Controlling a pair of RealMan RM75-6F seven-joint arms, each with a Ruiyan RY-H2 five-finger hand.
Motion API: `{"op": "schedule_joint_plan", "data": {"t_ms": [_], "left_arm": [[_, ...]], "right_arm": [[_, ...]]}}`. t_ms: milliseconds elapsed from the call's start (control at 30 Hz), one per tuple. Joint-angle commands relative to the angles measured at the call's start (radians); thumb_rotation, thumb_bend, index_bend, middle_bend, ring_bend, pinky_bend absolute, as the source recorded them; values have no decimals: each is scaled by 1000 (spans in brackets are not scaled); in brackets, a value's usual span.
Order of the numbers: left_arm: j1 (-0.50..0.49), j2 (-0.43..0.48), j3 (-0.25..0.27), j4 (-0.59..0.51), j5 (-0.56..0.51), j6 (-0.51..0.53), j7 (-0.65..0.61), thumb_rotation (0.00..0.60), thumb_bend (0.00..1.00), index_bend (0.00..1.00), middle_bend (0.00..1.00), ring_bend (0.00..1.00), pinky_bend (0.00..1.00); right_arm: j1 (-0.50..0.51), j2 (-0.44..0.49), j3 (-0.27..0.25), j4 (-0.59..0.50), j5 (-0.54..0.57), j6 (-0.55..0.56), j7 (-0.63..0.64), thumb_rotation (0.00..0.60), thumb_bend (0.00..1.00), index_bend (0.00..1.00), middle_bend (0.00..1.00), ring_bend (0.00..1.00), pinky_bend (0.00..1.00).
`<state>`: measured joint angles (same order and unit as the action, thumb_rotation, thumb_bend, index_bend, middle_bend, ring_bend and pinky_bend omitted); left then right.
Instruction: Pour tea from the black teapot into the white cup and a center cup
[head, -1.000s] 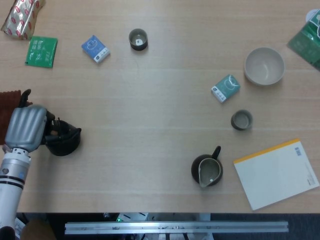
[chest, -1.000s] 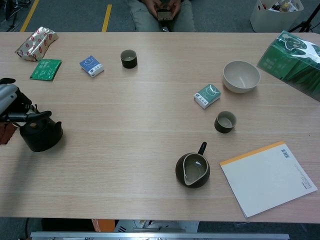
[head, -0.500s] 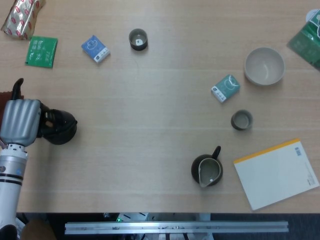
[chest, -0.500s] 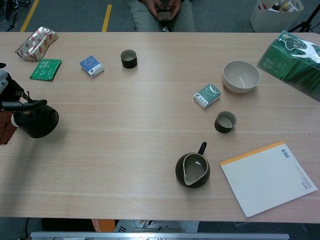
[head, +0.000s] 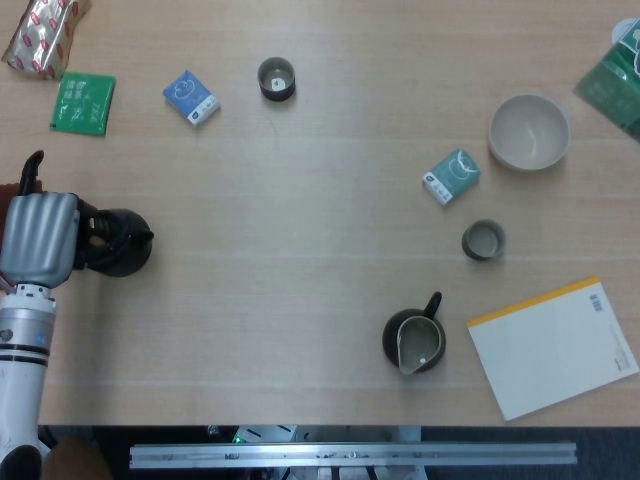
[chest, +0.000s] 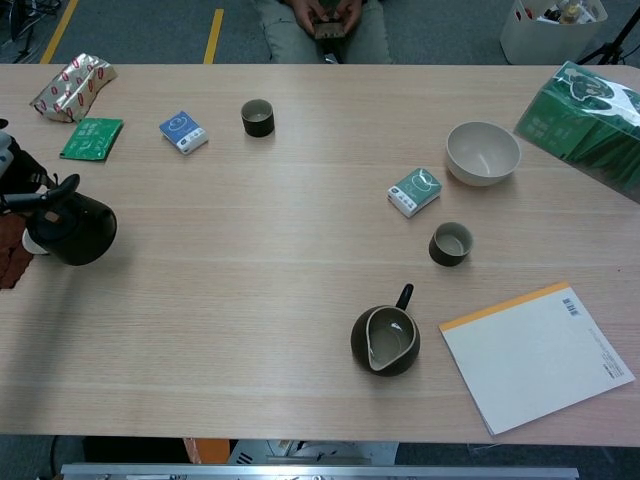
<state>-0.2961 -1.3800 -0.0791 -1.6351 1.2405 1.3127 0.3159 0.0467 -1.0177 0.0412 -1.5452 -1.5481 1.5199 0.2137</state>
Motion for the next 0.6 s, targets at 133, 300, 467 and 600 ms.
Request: {"op": "schedule_joint_plan", "data": {"t_ms": [133,300,467,600], "left_arm": [[5,-2,-3,3,10,8,-11,243,328,990,1000,858,67],[8,-4,-6,7,21,16,-22,288,328,971,1000,853,69],[10,2,-5,1,37,19,-33,337,328,952,1000,848,69],[13,3,-8,-1,55,30,-48,373,329,946,997,847,69]], "right_arm": [[1,1,0,-3,0,-3,-5,600,0,447,387,293,348],[3,1,-1,-8,-4,-6,-11,600,0,447,387,293,348],[4,3,-1,-14,-4,-10,-19,600,0,447,387,293,348],[6,6,-4,-22,-6,-16,-32,600,0,447,387,293,348]]}}
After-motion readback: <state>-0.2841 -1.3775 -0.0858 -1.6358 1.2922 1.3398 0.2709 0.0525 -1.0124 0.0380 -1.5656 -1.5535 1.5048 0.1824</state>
